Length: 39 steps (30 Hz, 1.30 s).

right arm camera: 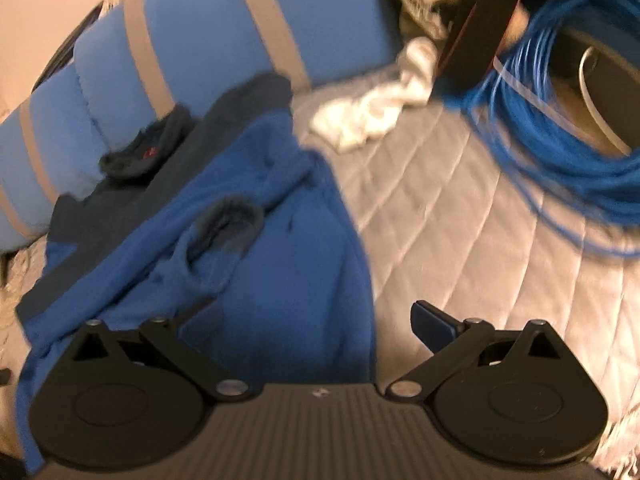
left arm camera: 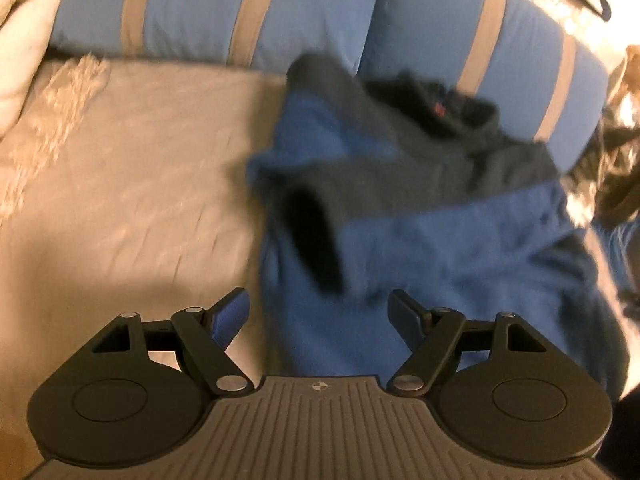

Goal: Fold clothes
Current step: 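Grasp the dark sleeve cuff with the right tool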

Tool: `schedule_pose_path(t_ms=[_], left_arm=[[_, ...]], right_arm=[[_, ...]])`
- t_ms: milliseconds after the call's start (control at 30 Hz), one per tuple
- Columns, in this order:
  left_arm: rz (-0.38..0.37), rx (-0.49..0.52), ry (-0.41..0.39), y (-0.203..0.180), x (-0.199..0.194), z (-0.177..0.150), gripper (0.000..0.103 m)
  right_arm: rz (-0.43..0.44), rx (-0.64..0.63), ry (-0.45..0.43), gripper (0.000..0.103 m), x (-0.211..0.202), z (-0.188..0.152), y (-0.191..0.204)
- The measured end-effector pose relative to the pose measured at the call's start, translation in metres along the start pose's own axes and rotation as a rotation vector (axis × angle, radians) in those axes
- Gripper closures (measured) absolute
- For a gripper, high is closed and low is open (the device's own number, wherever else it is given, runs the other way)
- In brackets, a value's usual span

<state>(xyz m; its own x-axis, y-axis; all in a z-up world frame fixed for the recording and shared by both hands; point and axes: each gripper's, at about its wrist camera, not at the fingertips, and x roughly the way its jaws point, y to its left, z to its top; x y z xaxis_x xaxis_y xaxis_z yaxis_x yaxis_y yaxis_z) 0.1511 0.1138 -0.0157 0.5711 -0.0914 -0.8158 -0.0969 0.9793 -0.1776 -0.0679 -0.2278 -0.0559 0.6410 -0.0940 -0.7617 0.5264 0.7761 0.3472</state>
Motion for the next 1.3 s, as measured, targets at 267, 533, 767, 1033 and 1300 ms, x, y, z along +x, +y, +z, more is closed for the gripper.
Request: schedule_pose_path(t_ms=[267, 533, 767, 1033, 1300], left_arm=[[-0.159, -0.061, 0.218, 0.007, 0.025, -0.051, 0.027], [-0.195, 0.016, 0.257, -0.013, 0.025, -0.07, 0.028], [-0.193, -0.035, 0.262, -0.007, 0.028, -0.067, 0.039], [-0.175, -0.011, 0.269, -0.014, 0.031, -0.065, 0.037], [-0.205, -0.023, 0.271, -0.007, 0.031, -0.065, 0.036]], right_arm=[[-0.037, 0.022, 0.146, 0.0, 0.008, -0.021, -0.018], [0.0, -0.047, 0.234, 0.001, -0.001, -0.035, -0.002], [-0.212, -0.301, -0.139, 0.0, -0.02, -0.031, 0.051], [0.079, -0.171, -0.146, 0.007, 0.029, -0.009, 0.075], [0.128, 0.161, -0.12, 0.082, 0.047, 0.007, 0.037]])
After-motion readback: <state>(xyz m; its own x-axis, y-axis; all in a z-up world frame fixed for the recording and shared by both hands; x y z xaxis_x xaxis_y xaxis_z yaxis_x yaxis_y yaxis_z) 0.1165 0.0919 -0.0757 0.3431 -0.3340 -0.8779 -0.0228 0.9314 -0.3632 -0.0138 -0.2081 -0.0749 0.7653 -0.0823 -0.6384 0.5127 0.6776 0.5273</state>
